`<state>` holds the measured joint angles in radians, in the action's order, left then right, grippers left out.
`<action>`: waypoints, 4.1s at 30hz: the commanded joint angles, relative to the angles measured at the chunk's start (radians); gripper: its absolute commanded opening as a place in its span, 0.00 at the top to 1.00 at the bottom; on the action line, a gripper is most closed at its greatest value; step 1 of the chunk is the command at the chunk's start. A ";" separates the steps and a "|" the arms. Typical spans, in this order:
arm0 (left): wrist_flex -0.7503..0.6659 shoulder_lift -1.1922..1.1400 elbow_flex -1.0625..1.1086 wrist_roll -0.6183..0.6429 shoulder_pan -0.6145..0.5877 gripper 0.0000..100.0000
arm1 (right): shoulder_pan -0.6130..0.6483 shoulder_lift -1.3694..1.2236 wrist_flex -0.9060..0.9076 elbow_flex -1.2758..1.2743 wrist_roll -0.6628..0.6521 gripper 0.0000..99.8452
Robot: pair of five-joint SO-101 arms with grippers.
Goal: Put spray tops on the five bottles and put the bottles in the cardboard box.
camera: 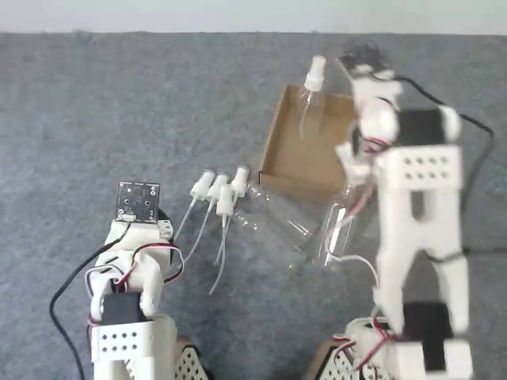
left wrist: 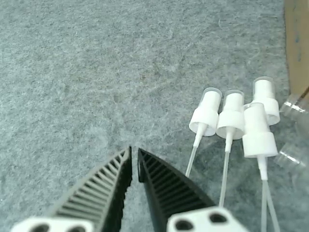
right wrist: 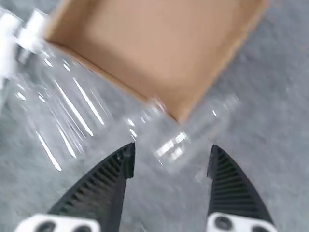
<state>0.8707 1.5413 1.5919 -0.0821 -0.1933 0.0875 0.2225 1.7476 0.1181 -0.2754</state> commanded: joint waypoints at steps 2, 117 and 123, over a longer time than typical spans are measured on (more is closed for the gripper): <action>-0.028 0.015 -0.007 -0.006 0.003 0.99 | -0.110 0.176 -0.096 -0.187 -0.066 0.80; -0.028 0.015 -0.004 -0.006 0.003 0.99 | -0.670 -0.268 -0.641 -0.491 -0.548 0.77; -0.028 0.015 -0.004 -0.006 0.003 0.99 | -0.671 -0.289 -0.644 -0.493 -0.548 0.85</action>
<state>0.8707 1.5413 1.5919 -0.0821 -0.1918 -0.5861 -0.0829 1.1017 -0.4312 -0.8109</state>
